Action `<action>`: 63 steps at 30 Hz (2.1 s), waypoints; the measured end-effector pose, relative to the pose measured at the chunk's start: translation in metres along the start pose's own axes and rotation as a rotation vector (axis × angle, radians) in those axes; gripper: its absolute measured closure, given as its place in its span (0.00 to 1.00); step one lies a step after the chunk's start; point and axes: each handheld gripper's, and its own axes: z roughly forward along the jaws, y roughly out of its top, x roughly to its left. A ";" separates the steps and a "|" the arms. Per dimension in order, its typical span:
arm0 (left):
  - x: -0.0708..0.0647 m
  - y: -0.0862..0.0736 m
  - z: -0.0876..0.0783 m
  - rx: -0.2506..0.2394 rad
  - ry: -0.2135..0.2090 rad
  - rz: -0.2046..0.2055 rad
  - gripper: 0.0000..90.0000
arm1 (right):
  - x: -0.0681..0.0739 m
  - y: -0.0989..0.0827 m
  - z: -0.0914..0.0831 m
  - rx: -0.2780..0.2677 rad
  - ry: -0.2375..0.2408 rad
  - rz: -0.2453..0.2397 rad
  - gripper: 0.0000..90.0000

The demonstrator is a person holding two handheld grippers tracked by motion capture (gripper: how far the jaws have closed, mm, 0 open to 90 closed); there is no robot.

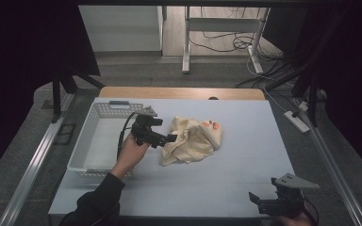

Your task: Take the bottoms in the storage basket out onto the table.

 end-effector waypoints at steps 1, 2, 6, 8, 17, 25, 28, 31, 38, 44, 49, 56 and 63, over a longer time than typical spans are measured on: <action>0.000 -0.001 -0.001 -0.002 0.000 -0.003 0.00 | 0.000 0.000 0.000 0.000 0.000 0.000 0.01; 0.000 -0.001 -0.002 -0.005 -0.001 -0.005 0.00 | 0.000 0.000 0.000 -0.001 0.000 0.001 0.00; 0.000 -0.003 -0.006 -0.006 0.004 -0.009 0.00 | -0.001 0.000 0.000 -0.003 0.004 0.005 0.01; 0.000 -0.004 -0.006 -0.002 0.006 -0.007 0.00 | -0.001 0.000 0.000 -0.004 0.007 0.009 0.01; -0.002 -0.008 -0.011 0.001 0.016 -0.008 0.00 | -0.002 0.000 -0.001 -0.013 0.015 0.018 0.00; -0.002 -0.013 -0.017 -0.006 0.027 -0.012 0.00 | -0.004 -0.001 -0.002 -0.019 0.013 0.041 0.00; -0.002 -0.015 -0.020 -0.005 0.026 -0.015 0.00 | -0.004 -0.001 -0.002 -0.020 0.009 0.044 0.00; -0.002 -0.017 -0.023 -0.006 0.026 -0.017 0.00 | -0.004 -0.001 -0.002 -0.020 0.005 0.044 0.00; -0.003 -0.022 -0.027 -0.009 0.029 -0.032 0.00 | -0.004 0.000 -0.002 -0.022 0.003 0.043 0.00; -0.003 -0.026 -0.033 -0.025 0.014 -0.050 0.00 | -0.003 0.000 -0.002 -0.022 0.002 0.037 0.00; -0.003 -0.030 -0.039 -0.037 0.017 -0.056 0.00 | -0.003 0.000 -0.001 -0.018 0.002 0.034 0.00; -0.006 -0.034 -0.047 -0.038 0.024 -0.059 0.00 | -0.002 0.000 -0.001 -0.015 0.007 0.023 0.00; -0.008 -0.040 -0.053 -0.021 0.036 -0.062 0.00 | -0.002 0.001 -0.001 -0.012 0.006 0.020 0.00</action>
